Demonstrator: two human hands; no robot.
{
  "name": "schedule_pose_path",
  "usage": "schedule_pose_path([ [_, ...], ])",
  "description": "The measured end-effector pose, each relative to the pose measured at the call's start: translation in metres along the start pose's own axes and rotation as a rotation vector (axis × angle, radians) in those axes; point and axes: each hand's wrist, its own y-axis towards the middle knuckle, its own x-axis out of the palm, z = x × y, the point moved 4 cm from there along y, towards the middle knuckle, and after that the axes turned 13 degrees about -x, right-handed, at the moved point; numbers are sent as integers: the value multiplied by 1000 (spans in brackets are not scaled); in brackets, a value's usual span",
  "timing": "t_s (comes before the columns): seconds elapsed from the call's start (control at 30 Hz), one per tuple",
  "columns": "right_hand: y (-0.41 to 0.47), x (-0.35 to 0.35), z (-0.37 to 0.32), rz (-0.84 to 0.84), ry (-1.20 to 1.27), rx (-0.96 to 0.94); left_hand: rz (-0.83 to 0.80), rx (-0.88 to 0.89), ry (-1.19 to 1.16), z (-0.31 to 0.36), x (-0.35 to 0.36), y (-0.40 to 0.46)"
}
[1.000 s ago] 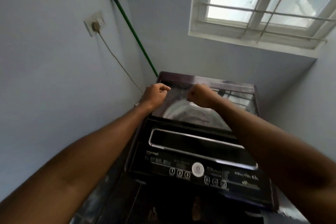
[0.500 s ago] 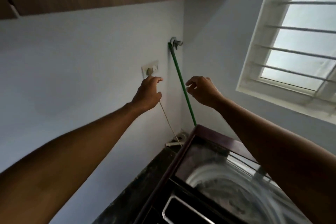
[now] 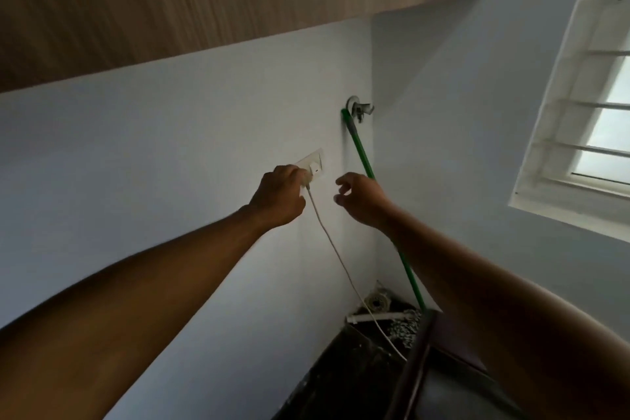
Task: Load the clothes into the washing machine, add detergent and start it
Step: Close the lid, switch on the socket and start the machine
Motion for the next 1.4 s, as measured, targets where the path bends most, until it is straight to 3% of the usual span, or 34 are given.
schedule_pose_path([
  [0.13,33,36,34,16,97,66,-99,77,194,-19,26,33],
  [0.37,87,84,78,37,215,157,-145,131,306,-39,56,95],
  [0.53,116,112,98,21,411,253,-132,159,403,-48,72,136],
  [0.73,147,137,113,15,446,269,-54,210,555,-46,87,169],
  [0.93,162,159,113,80,494,223,2,245,567,-50,103,167],
  [1.23,181,148,106,6,422,297,-37,180,420,-45,109,165],
  [1.4,163,130,106,-58,130,215,-49,48,208,-35,99,158],
])
